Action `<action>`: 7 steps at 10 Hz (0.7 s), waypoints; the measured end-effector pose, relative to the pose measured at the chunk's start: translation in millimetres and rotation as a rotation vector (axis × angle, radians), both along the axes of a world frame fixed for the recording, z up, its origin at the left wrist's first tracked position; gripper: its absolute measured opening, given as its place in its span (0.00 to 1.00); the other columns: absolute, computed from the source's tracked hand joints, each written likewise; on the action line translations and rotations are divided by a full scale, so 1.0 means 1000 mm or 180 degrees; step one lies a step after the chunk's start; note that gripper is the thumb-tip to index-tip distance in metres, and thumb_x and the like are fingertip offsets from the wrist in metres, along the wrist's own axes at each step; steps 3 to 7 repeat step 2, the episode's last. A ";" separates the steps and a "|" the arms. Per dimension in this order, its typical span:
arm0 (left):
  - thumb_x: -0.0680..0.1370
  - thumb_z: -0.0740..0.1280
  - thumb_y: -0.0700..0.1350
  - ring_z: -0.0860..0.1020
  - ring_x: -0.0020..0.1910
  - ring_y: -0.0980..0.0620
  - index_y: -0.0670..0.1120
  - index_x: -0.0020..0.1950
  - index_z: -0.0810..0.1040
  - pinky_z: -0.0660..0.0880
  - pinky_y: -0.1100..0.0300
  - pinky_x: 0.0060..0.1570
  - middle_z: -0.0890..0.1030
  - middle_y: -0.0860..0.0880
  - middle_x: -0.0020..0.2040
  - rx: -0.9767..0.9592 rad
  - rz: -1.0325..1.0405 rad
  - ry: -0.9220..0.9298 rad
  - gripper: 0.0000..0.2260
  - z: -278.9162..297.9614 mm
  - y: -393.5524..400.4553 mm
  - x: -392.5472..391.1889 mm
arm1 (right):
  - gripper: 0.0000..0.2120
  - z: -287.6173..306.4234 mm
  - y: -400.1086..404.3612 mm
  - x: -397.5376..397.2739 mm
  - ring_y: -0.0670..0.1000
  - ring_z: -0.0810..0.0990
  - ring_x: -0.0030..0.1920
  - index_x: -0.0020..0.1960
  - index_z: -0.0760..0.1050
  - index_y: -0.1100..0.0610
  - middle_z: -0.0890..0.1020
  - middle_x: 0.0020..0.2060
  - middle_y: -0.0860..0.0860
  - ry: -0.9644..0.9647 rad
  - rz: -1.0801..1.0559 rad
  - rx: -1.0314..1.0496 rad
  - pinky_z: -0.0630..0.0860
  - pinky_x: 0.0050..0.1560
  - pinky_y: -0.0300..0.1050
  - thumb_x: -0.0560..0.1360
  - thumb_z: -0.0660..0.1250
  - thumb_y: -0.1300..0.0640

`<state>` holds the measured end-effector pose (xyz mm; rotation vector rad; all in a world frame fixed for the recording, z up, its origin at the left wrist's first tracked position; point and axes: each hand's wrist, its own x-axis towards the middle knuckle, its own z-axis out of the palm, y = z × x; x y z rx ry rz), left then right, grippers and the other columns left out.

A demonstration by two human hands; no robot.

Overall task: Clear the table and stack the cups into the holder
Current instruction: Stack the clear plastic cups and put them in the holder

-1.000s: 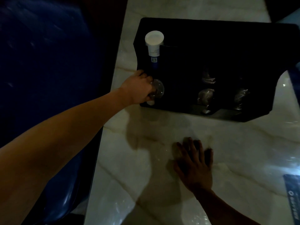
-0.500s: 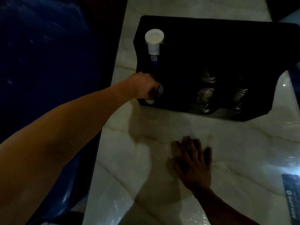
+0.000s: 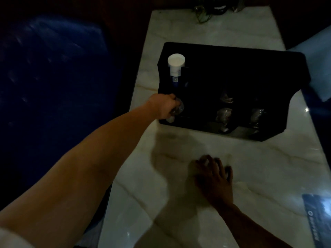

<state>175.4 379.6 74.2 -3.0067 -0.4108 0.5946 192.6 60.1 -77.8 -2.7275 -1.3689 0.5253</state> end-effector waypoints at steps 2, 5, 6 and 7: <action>0.77 0.65 0.52 0.75 0.61 0.39 0.49 0.72 0.67 0.75 0.45 0.56 0.72 0.42 0.65 -0.0292 0.0742 -0.0561 0.24 0.015 -0.023 -0.026 | 0.20 0.039 0.004 0.031 0.53 0.66 0.71 0.70 0.68 0.44 0.70 0.71 0.48 0.0363 -0.0087 0.0182 0.66 0.67 0.54 0.78 0.60 0.47; 0.77 0.65 0.52 0.75 0.61 0.39 0.49 0.72 0.67 0.75 0.45 0.56 0.72 0.42 0.65 -0.0292 0.0742 -0.0561 0.24 0.015 -0.023 -0.026 | 0.20 0.039 0.004 0.031 0.53 0.66 0.71 0.70 0.68 0.44 0.70 0.71 0.48 0.0363 -0.0087 0.0182 0.66 0.67 0.54 0.78 0.60 0.47; 0.77 0.65 0.52 0.75 0.61 0.39 0.49 0.72 0.67 0.75 0.45 0.56 0.72 0.42 0.65 -0.0292 0.0742 -0.0561 0.24 0.015 -0.023 -0.026 | 0.20 0.039 0.004 0.031 0.53 0.66 0.71 0.70 0.68 0.44 0.70 0.71 0.48 0.0363 -0.0087 0.0182 0.66 0.67 0.54 0.78 0.60 0.47; 0.77 0.65 0.52 0.75 0.61 0.39 0.49 0.72 0.67 0.75 0.45 0.56 0.72 0.42 0.65 -0.0292 0.0742 -0.0561 0.24 0.015 -0.023 -0.026 | 0.20 0.039 0.004 0.031 0.53 0.66 0.71 0.70 0.68 0.44 0.70 0.71 0.48 0.0363 -0.0087 0.0182 0.66 0.67 0.54 0.78 0.60 0.47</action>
